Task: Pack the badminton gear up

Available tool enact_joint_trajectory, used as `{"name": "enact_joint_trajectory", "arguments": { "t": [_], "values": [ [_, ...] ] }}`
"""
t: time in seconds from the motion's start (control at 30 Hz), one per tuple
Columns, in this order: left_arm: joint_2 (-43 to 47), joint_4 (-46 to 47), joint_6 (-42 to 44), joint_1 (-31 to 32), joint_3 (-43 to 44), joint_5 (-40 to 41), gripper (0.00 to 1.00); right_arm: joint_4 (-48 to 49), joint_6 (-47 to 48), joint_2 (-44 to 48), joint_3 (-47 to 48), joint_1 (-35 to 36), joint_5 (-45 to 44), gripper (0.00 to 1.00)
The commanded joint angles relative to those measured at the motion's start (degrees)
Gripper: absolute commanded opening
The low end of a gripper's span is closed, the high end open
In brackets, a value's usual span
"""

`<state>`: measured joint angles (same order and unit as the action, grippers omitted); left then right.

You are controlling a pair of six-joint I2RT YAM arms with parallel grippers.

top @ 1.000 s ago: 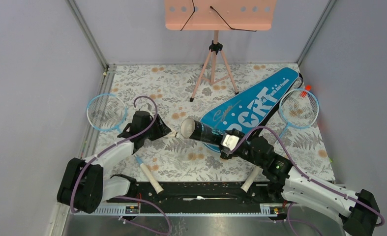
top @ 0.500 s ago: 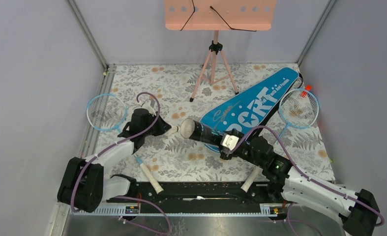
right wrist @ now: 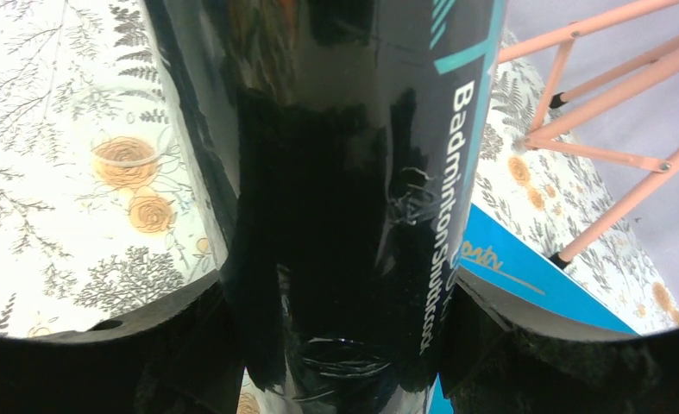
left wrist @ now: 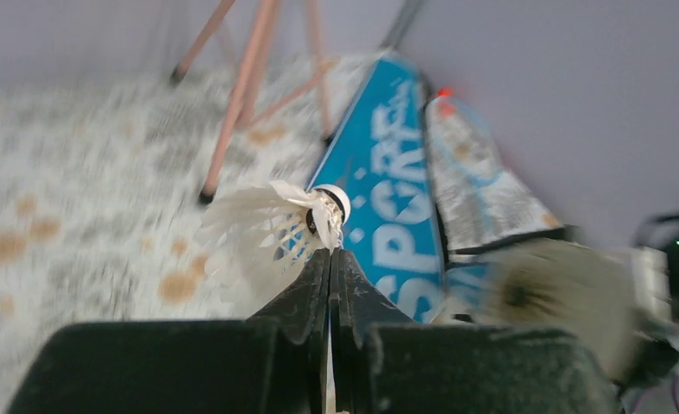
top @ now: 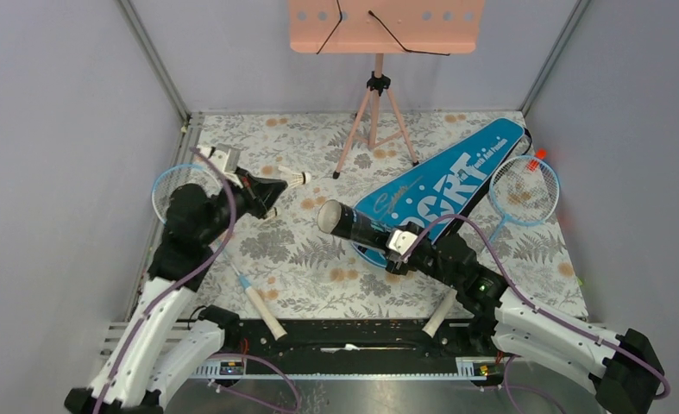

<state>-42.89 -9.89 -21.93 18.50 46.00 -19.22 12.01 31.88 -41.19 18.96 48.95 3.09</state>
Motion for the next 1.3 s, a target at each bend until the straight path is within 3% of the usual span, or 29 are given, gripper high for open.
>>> {"name": "enact_joint_trajectory", "arguments": {
  "t": [0.0,0.2,0.43,0.77,1.27],
  "values": [
    [5.7,-1.3,11.2,4.2,7.9,-12.2,0.0,7.8,0.6,-0.2,1.2,-3.7,2.1,0.13],
    [7.0,-5.9,23.5,8.7,12.4,-15.0,0.0,4.0,2.1,0.9,2.7,-6.4,3.4,0.13],
    [3.1,-8.5,28.3,9.9,15.6,-24.9,0.0,2.8,1.8,1.3,3.3,-6.6,3.8,0.13],
    [2.5,-11.1,34.5,13.7,13.3,-23.3,0.0,0.9,1.6,1.7,4.7,-6.5,6.6,0.13],
    [-9.4,-14.3,38.6,24.6,18.8,-22.9,0.0,-1.3,1.3,0.7,6.2,-6.5,18.3,0.11]
  ]
}}
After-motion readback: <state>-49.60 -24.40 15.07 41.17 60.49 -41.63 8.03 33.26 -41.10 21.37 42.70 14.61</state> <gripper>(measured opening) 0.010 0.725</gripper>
